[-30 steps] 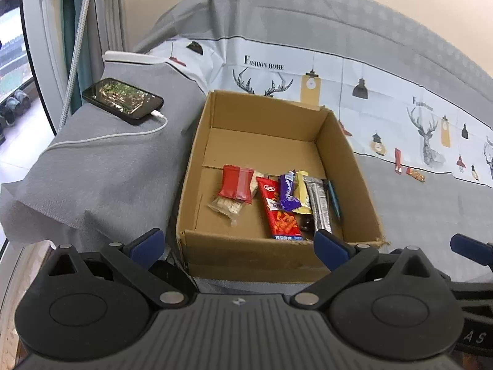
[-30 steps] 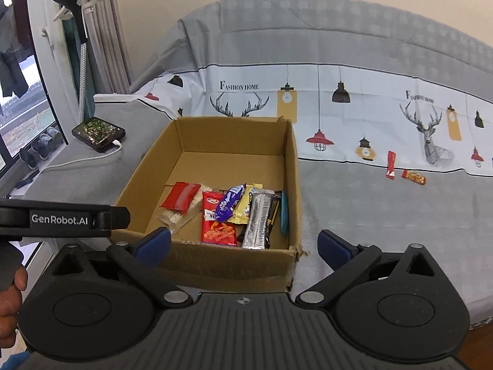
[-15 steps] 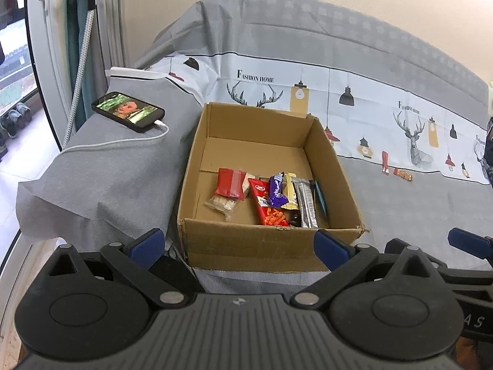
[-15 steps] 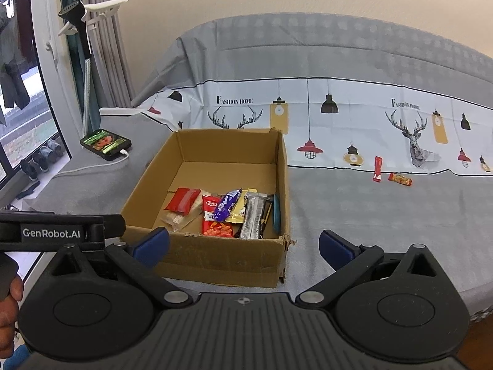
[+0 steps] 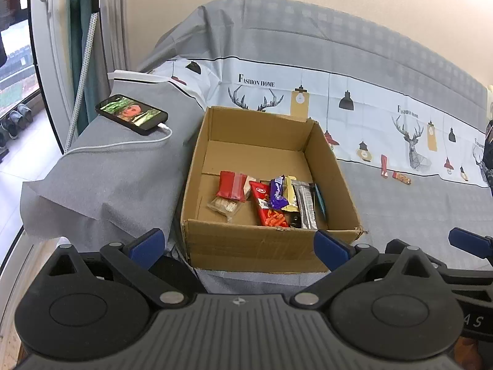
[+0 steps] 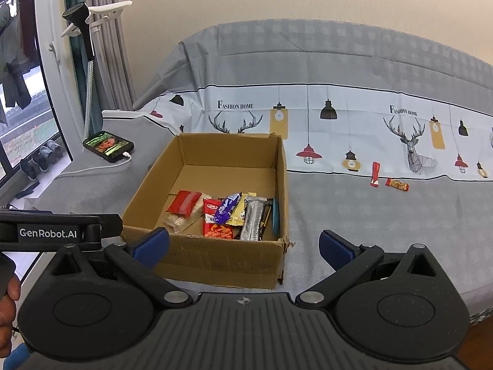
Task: Organize snacks
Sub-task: 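Lift both tools up out of the box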
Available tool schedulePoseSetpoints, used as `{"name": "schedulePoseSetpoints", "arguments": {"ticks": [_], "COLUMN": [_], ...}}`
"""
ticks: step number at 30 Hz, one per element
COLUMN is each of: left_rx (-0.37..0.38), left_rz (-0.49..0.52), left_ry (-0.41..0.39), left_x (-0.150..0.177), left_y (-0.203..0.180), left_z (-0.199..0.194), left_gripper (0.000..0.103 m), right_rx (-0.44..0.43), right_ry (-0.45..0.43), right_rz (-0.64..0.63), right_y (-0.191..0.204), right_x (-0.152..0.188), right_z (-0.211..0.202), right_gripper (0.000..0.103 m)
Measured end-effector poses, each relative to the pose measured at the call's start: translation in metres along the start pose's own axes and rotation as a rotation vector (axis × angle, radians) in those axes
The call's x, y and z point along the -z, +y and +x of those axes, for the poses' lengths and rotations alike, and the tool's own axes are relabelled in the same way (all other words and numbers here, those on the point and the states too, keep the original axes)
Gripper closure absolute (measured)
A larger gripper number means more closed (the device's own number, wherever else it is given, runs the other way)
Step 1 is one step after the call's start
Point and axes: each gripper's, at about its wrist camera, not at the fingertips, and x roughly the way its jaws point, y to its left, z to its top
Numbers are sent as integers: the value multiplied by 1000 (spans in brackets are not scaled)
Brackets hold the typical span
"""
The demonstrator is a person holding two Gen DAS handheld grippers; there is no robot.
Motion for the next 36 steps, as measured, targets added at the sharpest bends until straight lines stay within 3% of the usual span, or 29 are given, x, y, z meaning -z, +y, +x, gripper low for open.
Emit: {"name": "schedulePoseSetpoints", "arguments": {"ticks": [36], "left_rx": [-25], "left_rz": [44], "left_ry": [106], "left_x": [4], "left_y": [-7], "left_z": [30], "left_gripper": [0], "right_rx": [-14], "right_ry": [87], "right_rz": [64], "right_y": [-13], "right_x": [6], "right_z": [29], "right_gripper": [1]}}
